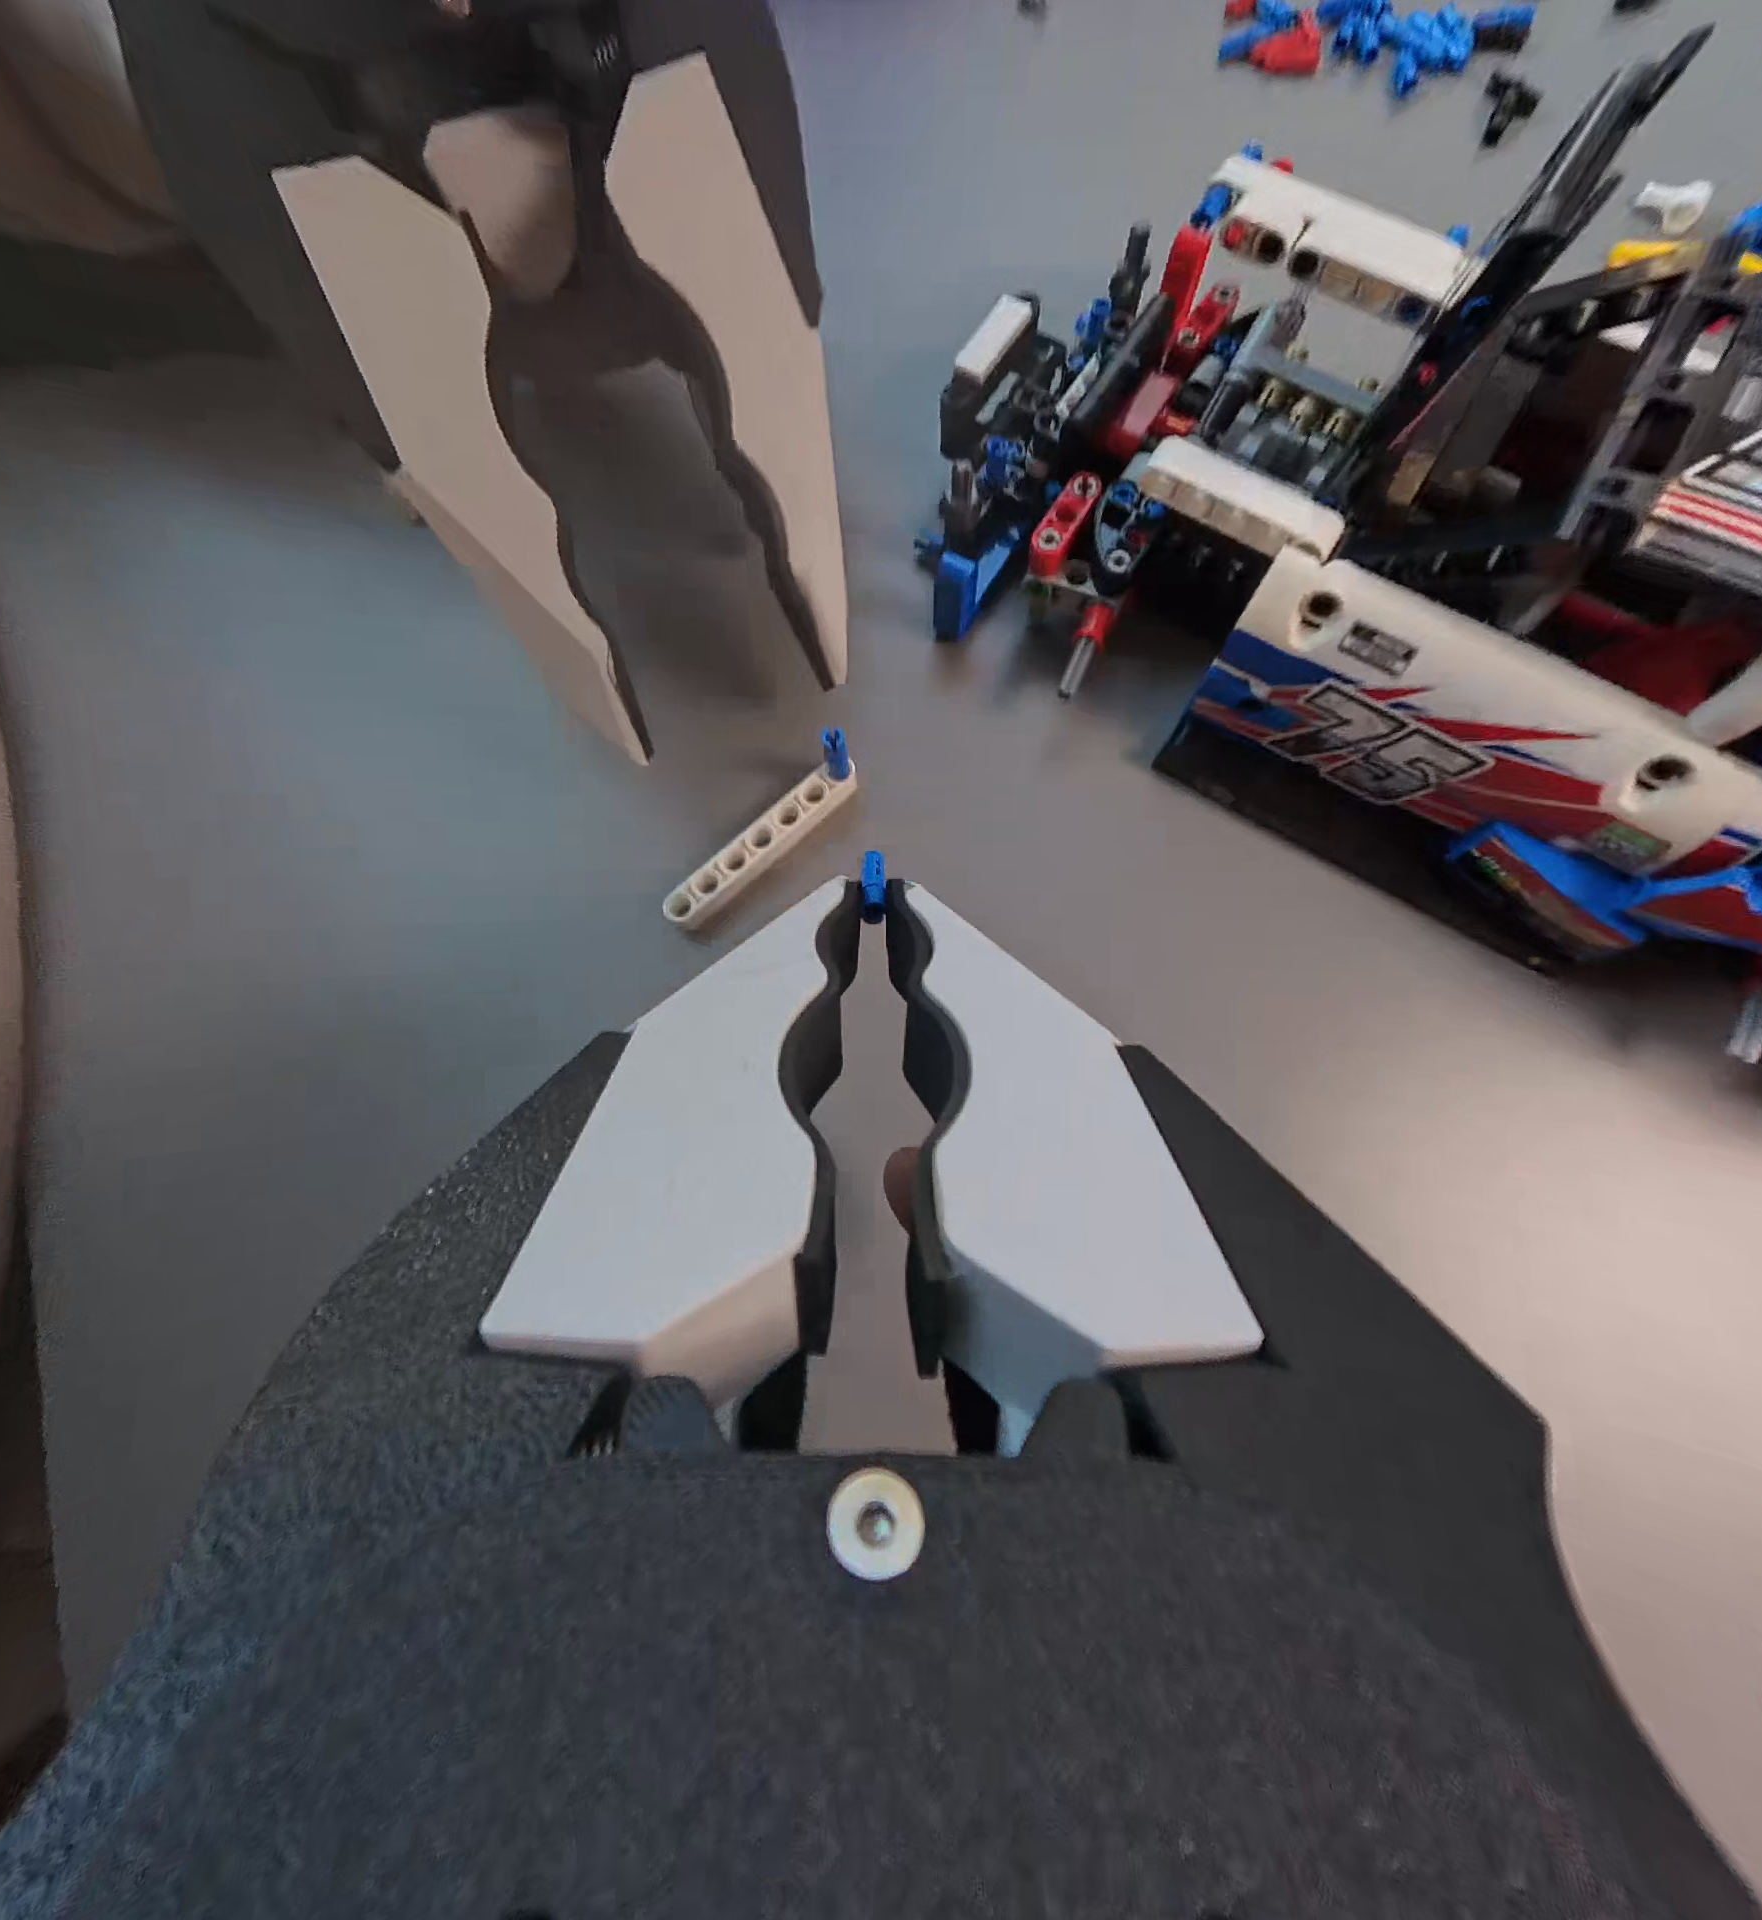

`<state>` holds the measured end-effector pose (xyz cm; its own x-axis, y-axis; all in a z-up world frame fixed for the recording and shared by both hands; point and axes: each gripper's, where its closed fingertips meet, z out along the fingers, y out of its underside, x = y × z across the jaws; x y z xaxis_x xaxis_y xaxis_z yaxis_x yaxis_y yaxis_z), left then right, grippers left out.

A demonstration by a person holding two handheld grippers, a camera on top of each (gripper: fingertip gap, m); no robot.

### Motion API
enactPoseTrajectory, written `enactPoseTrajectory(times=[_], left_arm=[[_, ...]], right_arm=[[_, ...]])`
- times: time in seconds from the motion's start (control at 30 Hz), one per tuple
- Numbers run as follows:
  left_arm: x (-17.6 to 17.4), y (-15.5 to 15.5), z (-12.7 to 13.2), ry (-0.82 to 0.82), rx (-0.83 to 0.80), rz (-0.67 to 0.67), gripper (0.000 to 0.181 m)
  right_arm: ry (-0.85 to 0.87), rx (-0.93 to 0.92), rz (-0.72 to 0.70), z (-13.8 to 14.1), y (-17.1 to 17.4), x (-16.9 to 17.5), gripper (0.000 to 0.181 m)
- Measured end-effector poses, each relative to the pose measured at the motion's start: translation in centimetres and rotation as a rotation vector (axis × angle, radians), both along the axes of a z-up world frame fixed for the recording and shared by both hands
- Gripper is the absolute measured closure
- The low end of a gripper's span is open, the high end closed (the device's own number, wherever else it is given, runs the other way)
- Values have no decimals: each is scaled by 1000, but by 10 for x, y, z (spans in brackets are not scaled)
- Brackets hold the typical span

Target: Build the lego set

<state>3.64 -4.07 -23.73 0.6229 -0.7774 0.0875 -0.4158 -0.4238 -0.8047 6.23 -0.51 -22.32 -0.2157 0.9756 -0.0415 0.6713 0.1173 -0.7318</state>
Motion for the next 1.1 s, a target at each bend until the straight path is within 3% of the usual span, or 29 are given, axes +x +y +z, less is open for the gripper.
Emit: enactPoseTrajectory(times=[0.03,0.2,0.33,0.47,0.57,0.67,0.73,0.83,1.0,1.1], left_arm=[[0,2,-3,23,1,-10,139],[1,6,-16,134,31,-40,131],[0,2,-15,144,47,-45,132],[2,-8,-16,144,30,-73,148],[6,-14,-16,155,30,-84,175],[10,-14,-16,161,28,-54,172],[13,-16,-8,120,31,-54,158],[21,-21,17,-3,83,-62,155],[28,-29,41,-74,170,-97,179],[28,-33,43,-70,165,-112,179]], right_arm=[[-17,17,-2,-6,0,0,179],[-25,64,70,-15,-10,-22,179],[-2,24,215,-10,-36,-34,179],[38,16,228,5,-35,-28,179],[-9,1,203,8,-27,-11,179],[-64,6,223,6,-31,4,179],[-51,-7,234,10,-38,6,179],[39,-30,269,26,-53,0,179],[123,-19,309,40,-70,-9,179],[122,9,324,41,-73,-10,179]])
